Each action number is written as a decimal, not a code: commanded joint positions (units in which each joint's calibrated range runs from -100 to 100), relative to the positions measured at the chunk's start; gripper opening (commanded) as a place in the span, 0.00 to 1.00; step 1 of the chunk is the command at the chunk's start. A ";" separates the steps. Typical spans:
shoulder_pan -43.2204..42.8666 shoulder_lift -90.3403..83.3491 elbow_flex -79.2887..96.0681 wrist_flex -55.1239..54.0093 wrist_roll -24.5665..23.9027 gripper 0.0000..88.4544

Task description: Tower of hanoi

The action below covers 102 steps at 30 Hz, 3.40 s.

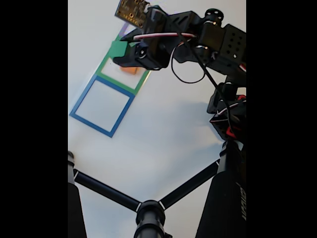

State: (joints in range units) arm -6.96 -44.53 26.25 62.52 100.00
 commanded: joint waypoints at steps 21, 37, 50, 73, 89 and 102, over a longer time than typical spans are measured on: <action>17.22 -7.42 -30.52 37.00 0.00 0.11; 21.34 -16.39 34.02 -23.81 0.00 0.11; 16.84 7.43 57.39 -80.57 0.00 0.11; 13.20 35.21 58.48 -111.66 0.00 0.11; 12.33 43.85 56.29 -117.58 0.00 0.11; 12.43 46.92 56.20 -119.11 0.00 0.11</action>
State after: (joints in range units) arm 5.32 2.49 83.27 -55.10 100.00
